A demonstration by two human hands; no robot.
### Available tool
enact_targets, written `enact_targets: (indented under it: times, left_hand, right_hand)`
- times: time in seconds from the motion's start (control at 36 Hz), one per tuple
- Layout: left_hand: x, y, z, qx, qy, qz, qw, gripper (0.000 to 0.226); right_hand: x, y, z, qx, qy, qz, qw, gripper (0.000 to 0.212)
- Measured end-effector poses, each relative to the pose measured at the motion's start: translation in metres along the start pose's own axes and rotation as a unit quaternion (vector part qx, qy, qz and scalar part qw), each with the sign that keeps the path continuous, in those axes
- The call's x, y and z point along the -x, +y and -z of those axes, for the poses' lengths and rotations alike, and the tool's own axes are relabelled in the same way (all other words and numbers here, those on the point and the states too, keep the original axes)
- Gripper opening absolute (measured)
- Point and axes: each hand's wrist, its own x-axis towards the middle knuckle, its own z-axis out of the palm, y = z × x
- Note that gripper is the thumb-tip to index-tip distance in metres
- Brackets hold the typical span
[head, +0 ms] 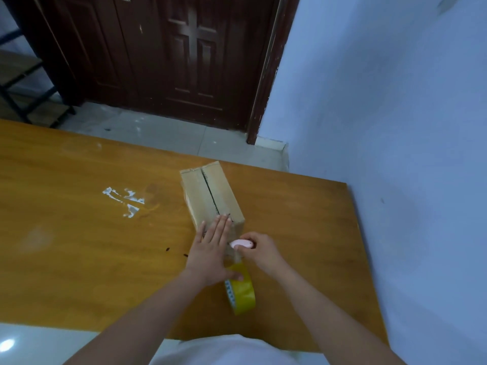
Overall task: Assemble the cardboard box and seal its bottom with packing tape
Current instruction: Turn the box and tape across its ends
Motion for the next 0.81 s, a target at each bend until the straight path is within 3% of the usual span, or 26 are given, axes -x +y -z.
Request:
enact_targets:
  times: [0.25,0.47,0.81]
  left_hand:
    - [0.001,-0.002,0.001,-0.008,0.001,-0.008,1.0,0.134]
    - [0.002,-0.002,0.002,-0.012,0.003,-0.01,1.0,0.134]
    - [0.002,-0.001,0.002,-0.008,-0.003,-0.01,1.0,0.131]
  right_hand:
    - [0.003,-0.005,0.0,0.066,-0.002,-0.001,0.998,0.024]
    - [0.006,-0.007,-0.002,0.063,0.032,-0.004,0.997,0.023]
    - [0.011,-0.014,-0.009,0.087,0.023,-0.031,0.995,0.025]
